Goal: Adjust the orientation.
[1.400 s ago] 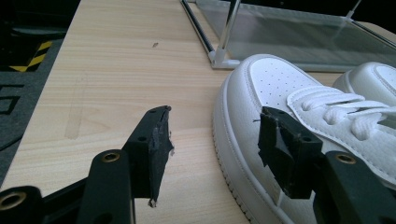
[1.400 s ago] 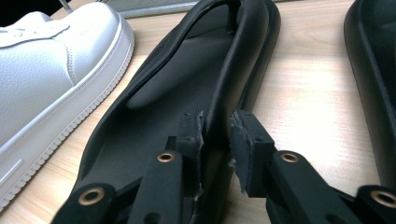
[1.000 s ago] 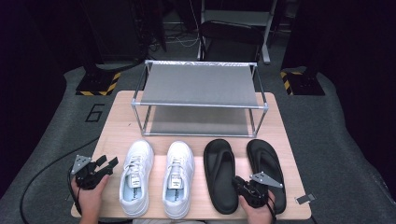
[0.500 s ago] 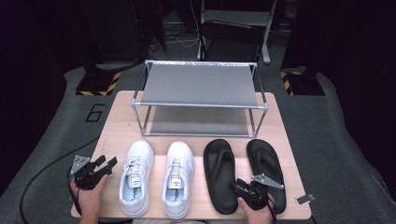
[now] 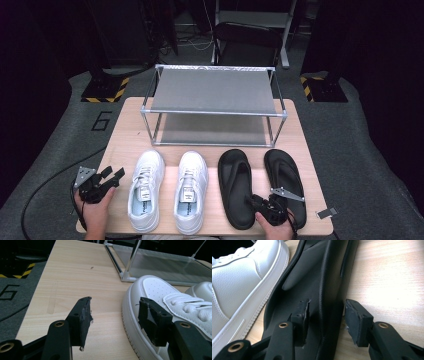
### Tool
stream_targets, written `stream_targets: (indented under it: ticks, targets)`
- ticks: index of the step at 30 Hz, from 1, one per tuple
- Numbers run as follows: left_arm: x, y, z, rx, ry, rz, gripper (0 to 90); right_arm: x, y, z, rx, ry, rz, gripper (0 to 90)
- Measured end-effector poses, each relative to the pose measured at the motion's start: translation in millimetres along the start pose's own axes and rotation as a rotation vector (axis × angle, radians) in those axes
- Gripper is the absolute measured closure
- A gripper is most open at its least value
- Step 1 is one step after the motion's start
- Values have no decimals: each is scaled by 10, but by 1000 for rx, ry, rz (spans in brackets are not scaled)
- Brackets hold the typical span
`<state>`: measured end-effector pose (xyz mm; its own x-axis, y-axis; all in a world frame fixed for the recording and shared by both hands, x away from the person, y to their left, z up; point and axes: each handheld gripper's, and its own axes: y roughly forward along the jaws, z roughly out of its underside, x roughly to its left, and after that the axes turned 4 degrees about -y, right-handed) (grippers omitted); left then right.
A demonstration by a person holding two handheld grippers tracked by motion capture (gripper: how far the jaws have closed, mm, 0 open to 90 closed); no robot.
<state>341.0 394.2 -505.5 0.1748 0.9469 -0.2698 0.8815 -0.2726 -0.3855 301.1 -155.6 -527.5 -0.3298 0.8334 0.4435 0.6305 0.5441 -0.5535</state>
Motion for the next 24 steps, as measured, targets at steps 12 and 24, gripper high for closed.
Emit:
stream_targets:
  ticks: [12, 24]
  targets:
    - [-3, -9, -2, -10, 0, -4, 434, -31, 39, 1, 4, 43, -23, 536]
    - [-1, -12, -6, -14, 4, -7, 435, -51, 50, -22, 11, 64, -35, 563]
